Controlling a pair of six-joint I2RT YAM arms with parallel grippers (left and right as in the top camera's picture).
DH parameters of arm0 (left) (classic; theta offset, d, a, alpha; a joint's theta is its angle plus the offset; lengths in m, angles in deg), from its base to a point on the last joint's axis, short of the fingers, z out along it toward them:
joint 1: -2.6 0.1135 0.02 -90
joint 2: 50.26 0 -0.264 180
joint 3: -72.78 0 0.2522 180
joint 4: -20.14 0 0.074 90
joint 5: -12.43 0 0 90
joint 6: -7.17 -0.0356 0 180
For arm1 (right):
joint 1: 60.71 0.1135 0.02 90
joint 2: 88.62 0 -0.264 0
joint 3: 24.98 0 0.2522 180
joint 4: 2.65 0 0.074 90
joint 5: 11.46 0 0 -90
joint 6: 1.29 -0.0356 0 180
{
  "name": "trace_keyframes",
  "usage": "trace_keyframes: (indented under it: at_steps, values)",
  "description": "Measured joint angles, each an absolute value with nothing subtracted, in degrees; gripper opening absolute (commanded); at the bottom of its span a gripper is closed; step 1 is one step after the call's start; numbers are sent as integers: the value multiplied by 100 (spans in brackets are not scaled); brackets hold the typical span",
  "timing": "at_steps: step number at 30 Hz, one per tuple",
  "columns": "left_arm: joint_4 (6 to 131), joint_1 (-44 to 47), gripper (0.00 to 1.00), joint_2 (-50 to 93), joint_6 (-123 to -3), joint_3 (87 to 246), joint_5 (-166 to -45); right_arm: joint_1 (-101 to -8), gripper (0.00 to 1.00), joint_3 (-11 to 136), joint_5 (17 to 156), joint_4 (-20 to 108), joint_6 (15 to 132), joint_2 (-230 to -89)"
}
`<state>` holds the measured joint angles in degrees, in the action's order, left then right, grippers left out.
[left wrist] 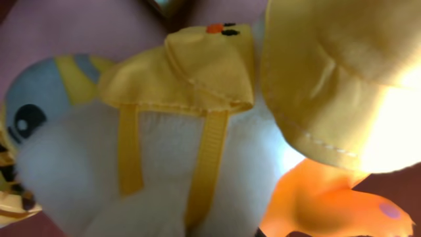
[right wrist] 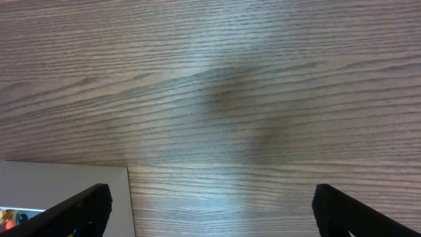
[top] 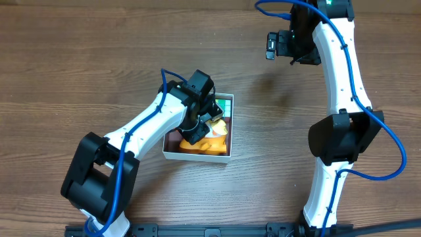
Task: Pack container
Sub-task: 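Lower the duck into the box and press it down with left gripper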
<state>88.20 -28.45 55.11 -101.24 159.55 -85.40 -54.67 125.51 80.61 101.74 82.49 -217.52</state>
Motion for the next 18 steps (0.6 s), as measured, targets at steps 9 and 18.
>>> trace_keyframes:
  at_steps: [9, 18]
  values:
    - [8000, -2856, 60, 5445, -10103, 15433, -8564, -5467, 100, 12551, 8058, 10170, 8249, -21752]
    - [7775, -2771, 83, 5598, -9921, 15367, -8289, -5467, 100, 12551, 8058, 10172, 8251, -21752]
